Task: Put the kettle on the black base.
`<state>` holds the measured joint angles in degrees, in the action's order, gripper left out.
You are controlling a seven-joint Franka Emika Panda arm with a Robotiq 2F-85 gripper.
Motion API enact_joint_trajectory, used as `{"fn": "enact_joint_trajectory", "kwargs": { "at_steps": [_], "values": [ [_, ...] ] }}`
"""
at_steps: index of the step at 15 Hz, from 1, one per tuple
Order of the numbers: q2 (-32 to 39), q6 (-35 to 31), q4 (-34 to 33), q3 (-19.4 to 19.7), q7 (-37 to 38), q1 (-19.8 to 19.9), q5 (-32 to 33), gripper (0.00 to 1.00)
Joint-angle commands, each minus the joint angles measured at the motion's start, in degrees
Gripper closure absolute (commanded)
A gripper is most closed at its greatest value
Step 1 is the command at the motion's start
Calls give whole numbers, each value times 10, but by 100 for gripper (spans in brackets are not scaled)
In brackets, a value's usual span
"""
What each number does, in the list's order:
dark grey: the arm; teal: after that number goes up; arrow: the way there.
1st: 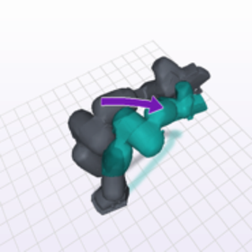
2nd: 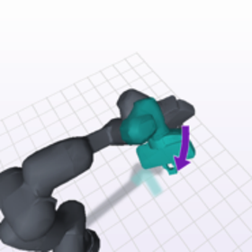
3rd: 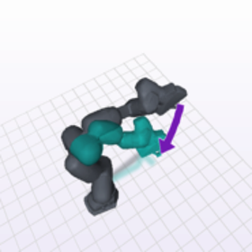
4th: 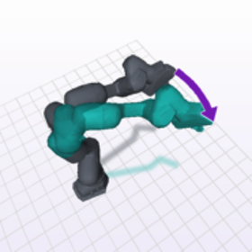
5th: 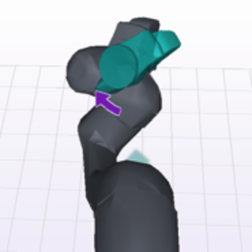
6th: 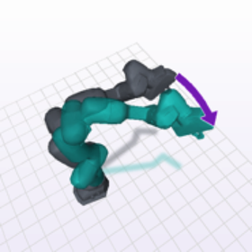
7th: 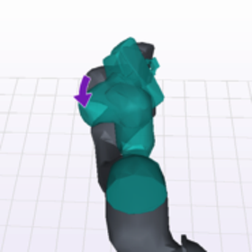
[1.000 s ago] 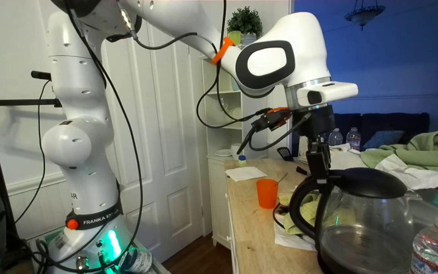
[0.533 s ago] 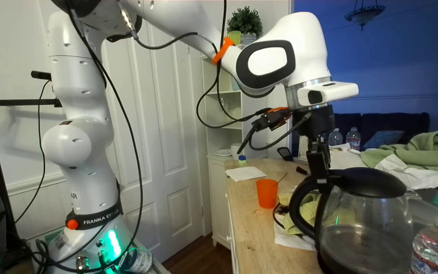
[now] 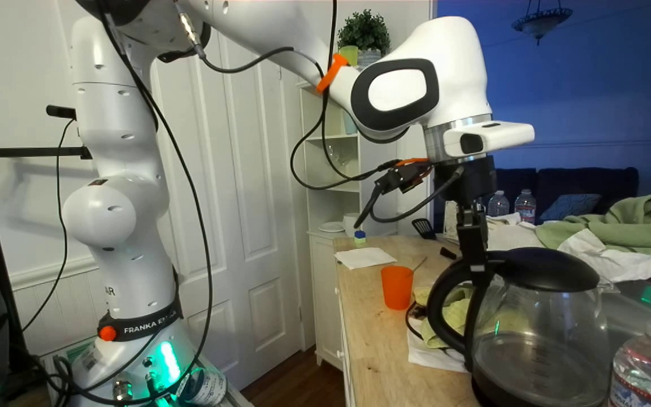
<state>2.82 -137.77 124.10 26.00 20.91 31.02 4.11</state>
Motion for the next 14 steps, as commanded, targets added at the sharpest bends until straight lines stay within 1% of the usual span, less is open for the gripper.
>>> {"fn": "enact_joint_trajectory", "kwargs": {
  "at_steps": [1, 7, 14],
  "values": [
    [-4, 27, -2, 10, -35, -7, -32, 81],
    [-2, 37, -3, 19, -38, -3, -38, 81],
    [5, 31, -8, 27, -23, -1, -31, 81]
  ]
}}
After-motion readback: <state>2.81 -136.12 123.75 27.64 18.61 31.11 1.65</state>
